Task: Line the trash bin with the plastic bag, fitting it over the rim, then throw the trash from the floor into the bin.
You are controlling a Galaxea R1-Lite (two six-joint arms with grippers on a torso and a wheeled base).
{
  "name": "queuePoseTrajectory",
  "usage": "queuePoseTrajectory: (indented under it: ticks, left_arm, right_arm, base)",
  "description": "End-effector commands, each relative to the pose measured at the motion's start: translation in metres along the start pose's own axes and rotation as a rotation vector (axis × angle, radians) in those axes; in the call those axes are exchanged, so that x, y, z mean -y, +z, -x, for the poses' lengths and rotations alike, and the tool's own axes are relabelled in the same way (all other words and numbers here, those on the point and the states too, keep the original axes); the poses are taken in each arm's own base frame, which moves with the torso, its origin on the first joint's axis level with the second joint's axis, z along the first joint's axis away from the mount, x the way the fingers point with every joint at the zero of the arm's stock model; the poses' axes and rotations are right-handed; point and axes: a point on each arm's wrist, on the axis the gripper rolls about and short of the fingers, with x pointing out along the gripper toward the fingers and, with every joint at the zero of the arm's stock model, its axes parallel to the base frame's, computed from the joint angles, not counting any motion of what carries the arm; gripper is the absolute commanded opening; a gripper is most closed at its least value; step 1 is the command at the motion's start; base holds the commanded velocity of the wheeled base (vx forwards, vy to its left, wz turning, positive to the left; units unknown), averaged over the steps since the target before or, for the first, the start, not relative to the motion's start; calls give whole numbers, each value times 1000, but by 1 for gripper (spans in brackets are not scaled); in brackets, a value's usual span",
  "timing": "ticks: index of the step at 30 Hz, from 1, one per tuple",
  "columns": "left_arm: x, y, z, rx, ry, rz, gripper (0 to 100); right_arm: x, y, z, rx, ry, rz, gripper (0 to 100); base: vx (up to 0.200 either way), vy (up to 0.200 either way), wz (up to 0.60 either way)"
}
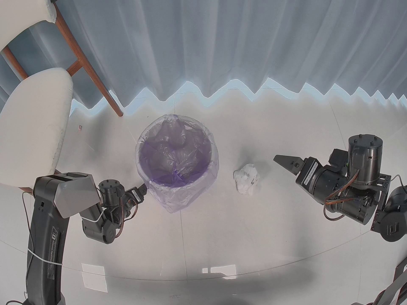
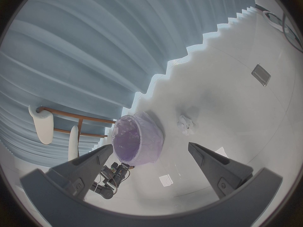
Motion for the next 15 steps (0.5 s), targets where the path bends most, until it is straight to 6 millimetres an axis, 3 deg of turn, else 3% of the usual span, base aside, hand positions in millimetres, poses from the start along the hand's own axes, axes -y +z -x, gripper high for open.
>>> queuePoseTrajectory:
  ticks: [1, 15]
  left_arm:
    - [-5, -5, -15, -5, 24, 1, 100]
    - [-6, -3, -39, -55, 230, -27, 100]
  right_arm:
    - [-2, 2, 0, 8, 7, 0, 100]
    - [0, 0, 0, 0, -3, -1, 100]
  base:
    - [0, 0, 0]
    - [0, 0, 0]
